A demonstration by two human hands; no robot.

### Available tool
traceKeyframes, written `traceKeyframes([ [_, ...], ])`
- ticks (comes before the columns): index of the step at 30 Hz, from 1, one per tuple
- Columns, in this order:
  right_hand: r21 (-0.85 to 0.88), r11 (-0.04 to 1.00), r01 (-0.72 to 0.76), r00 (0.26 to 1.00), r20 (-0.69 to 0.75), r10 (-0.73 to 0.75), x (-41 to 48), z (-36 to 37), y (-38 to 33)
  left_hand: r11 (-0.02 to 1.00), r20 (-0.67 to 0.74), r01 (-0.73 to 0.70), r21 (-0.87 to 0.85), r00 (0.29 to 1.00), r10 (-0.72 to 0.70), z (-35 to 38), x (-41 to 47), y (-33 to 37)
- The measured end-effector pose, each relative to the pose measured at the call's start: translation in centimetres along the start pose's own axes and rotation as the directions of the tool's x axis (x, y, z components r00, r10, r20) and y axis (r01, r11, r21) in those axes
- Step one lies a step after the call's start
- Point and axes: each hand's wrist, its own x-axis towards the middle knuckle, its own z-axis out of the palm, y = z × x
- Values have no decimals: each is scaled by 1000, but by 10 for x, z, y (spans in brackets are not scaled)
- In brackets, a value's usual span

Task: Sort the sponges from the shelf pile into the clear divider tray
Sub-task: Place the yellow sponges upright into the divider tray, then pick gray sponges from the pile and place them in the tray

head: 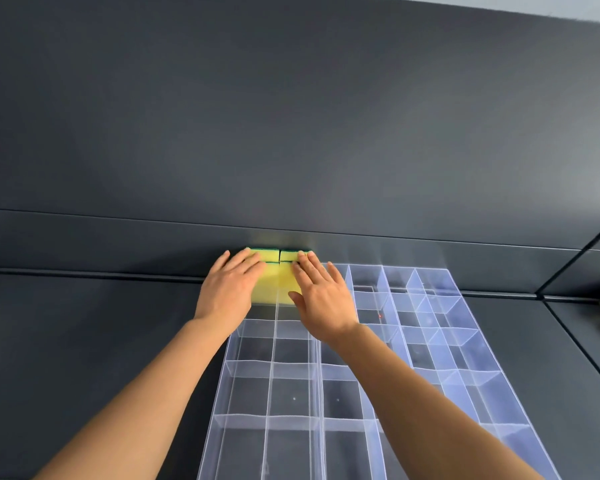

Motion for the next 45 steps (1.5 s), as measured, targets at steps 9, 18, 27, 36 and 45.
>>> traceKeyframes([
  [9, 6, 995, -103, 991, 84, 102, -23, -17, 0, 998, 139, 61, 32, 988, -65, -12, -10, 18],
  [18, -6, 967, -254, 967, -12, 253, -101, -62, 39, 986, 45, -139, 90, 990, 135, -24, -2, 90],
  [27, -101, 904, -415, 910, -35, 413, -232, -114, 125, 950, -5, -304, -66, 953, 304, -21, -8, 244],
  [36, -161, 820, -549, 834, -43, 550, -359, -154, 210, 898, -4, -415, -148, 908, 419, -21, -27, 401],
  [45, -162, 727, -667, 742, -58, 668, -426, -175, 290, 841, 16, -505, -193, 855, 518, -3, -1, 513],
])
